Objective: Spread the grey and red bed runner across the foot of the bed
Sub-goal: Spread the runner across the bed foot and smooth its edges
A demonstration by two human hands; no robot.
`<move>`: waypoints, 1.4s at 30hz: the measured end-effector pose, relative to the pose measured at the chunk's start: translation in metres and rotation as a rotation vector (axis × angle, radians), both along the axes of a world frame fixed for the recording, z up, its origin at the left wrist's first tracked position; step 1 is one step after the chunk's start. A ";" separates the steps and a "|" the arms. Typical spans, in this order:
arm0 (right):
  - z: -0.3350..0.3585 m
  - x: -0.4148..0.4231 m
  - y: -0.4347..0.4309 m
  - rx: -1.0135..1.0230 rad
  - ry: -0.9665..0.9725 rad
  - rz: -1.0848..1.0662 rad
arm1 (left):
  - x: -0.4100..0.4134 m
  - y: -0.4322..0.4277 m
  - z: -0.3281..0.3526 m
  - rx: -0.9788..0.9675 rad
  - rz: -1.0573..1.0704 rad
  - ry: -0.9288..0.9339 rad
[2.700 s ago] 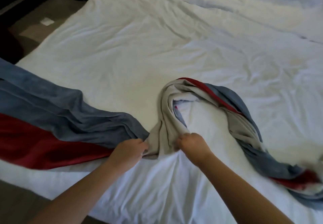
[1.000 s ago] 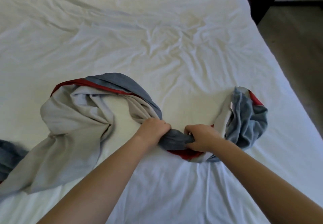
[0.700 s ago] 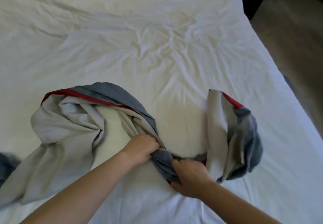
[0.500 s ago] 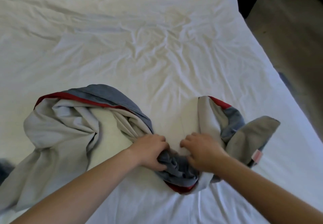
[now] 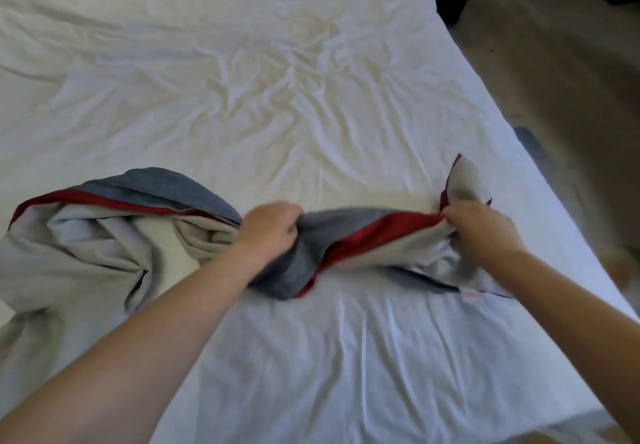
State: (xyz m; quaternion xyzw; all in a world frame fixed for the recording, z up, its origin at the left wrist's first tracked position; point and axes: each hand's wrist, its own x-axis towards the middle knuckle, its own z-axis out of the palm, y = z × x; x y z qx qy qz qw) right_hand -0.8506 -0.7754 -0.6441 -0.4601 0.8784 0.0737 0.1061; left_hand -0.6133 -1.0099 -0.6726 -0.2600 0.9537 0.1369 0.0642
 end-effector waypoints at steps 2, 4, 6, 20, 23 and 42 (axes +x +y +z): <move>0.001 -0.009 -0.001 -0.172 0.053 -0.047 | -0.013 -0.018 0.011 -0.069 0.083 0.103; -0.001 -0.010 -0.004 -0.241 0.165 -0.036 | -0.027 -0.028 0.019 -0.156 0.099 0.144; -0.007 -0.008 -0.004 -0.221 0.266 0.007 | -0.036 -0.027 0.021 -0.207 0.118 0.120; 0.002 -0.027 0.019 0.162 0.177 0.283 | -0.108 0.103 0.016 -0.252 -0.381 0.223; 0.006 -0.013 0.048 0.107 0.159 0.317 | -0.092 0.119 0.019 -0.202 -0.474 0.444; -0.007 -0.006 0.089 -0.095 -0.138 -0.184 | -0.150 0.148 0.001 -0.101 -0.462 -0.002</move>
